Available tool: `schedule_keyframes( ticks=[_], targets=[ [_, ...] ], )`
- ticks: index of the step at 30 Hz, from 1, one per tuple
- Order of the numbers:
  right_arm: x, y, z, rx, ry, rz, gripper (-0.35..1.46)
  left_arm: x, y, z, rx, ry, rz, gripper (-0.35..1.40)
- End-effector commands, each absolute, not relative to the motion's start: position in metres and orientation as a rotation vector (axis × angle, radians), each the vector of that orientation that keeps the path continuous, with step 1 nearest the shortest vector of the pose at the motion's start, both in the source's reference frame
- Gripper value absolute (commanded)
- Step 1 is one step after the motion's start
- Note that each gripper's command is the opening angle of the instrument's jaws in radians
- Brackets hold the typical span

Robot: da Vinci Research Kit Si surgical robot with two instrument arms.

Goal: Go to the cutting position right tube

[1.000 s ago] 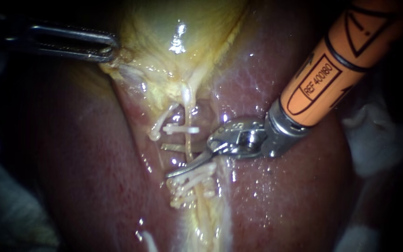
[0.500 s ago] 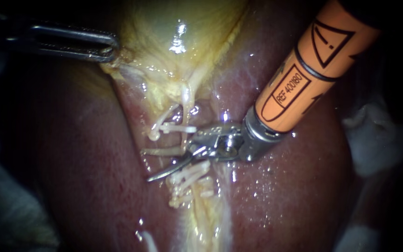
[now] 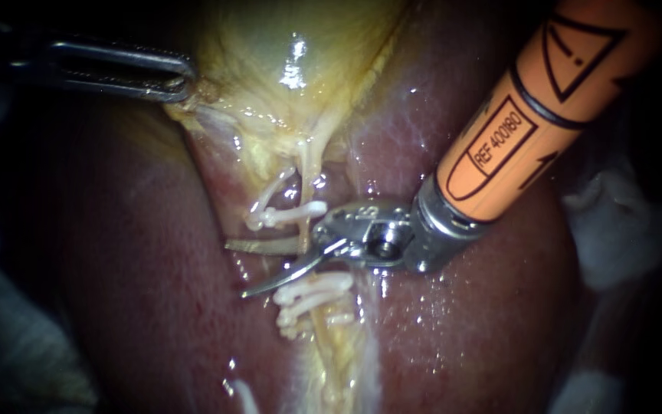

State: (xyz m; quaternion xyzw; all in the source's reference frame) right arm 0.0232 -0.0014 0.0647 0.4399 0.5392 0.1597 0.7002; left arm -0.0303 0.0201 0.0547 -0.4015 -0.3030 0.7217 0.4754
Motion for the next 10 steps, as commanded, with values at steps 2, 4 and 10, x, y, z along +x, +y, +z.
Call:
schedule_keyframes(
  ticks=[2, 4, 10],
  targets=[
    [0.0232, -0.0012, 0.0645, 0.982, 1.2, 0.356, 1.24, -0.0303, 0.0201, 0.0547, -0.982, -0.741, 1.764, -0.35],
    [0.0232, -0.0012, 0.0645, 0.982, 1.2, 0.356, 1.24, -0.0303, 0.0201, 0.0547, -0.982, -0.741, 1.764, -0.35],
    [0.0231, -0.0012, 0.0646, 0.982, 1.2, 0.355, 1.24, -0.0303, 0.0201, 0.0547, -0.982, -0.741, 1.764, -0.35]
  ],
)
